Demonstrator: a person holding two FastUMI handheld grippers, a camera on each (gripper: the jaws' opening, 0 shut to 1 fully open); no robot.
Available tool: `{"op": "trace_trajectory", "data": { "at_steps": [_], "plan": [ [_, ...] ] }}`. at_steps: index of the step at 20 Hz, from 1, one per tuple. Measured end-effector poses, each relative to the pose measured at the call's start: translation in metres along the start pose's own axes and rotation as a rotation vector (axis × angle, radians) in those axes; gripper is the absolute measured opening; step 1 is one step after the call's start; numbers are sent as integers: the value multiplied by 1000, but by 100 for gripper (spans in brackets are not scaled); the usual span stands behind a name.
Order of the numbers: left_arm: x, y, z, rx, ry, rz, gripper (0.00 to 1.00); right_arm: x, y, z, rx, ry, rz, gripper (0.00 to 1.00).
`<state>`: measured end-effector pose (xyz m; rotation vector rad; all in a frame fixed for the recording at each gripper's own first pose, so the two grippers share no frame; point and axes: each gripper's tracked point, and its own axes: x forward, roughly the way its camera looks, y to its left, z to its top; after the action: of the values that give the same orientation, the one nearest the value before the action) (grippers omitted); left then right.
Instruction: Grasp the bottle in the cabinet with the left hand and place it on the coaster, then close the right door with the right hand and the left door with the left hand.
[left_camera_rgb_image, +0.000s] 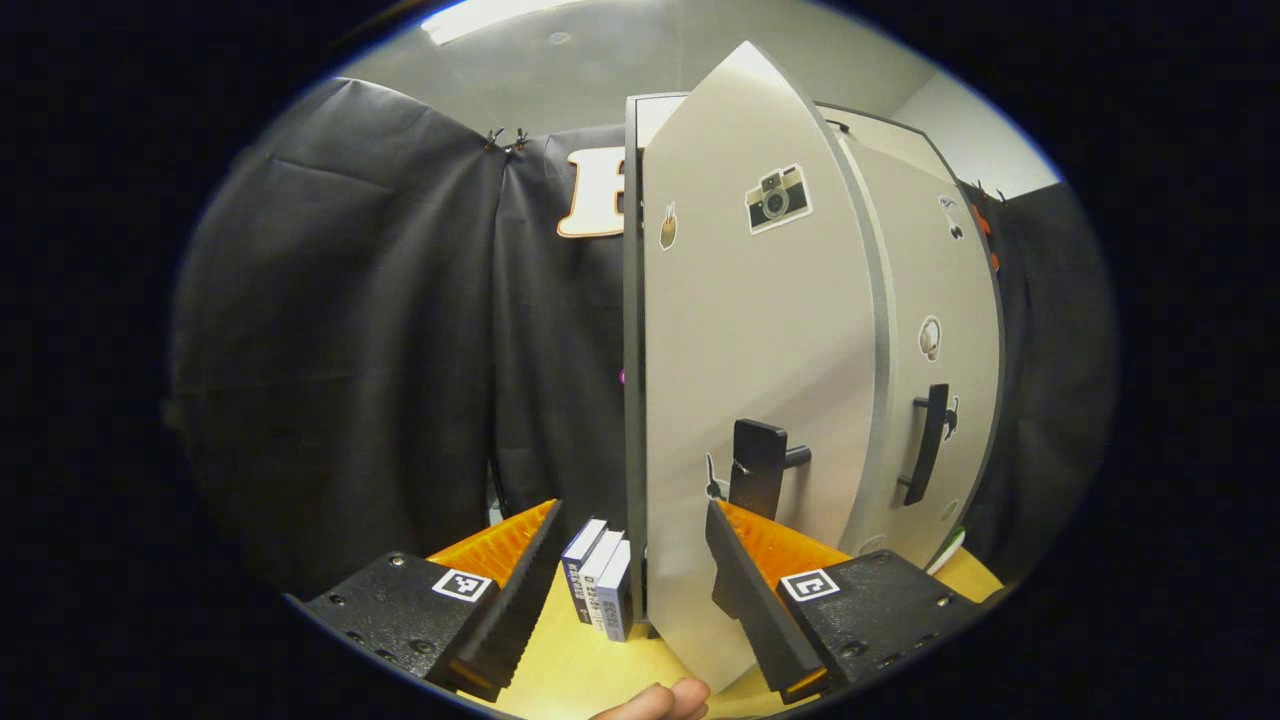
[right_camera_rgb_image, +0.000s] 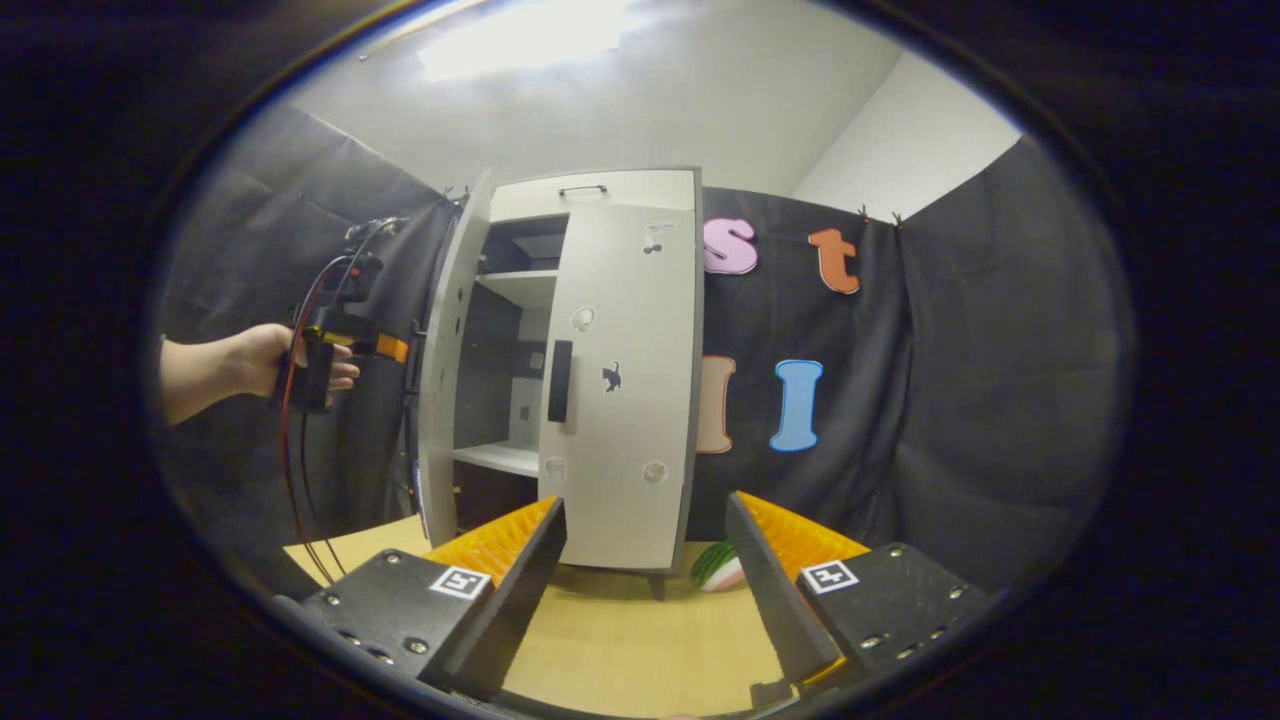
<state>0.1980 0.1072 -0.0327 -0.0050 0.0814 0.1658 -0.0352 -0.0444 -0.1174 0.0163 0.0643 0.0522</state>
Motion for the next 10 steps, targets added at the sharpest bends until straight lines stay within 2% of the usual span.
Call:
{"op": "trace_trajectory", "data": {
  "at_steps": [2,4,5,7,8,9,10],
  "plan": [
    [1,-5,-3,-12,6,-21,87,-3,5,3,-6,-3,10,94],
    [1,-8,-4,1,4,-34,89,-6,7,4,-10,1,14,94],
    [0,-10,-2,10,0,-41,87,-8,9,4,-8,6,13,94],
    [-4,-20,-1,19,-7,-63,90,-10,13,6,-5,12,15,94],
    [-8,-23,-2,24,-8,-74,90,-10,16,8,-9,12,16,97],
    [-12,-26,-3,28,-7,-84,91,-9,18,11,-13,12,19,94],
    [-17,-27,-4,35,-8,-89,92,-9,20,13,-19,12,22,97]
  ]
}}
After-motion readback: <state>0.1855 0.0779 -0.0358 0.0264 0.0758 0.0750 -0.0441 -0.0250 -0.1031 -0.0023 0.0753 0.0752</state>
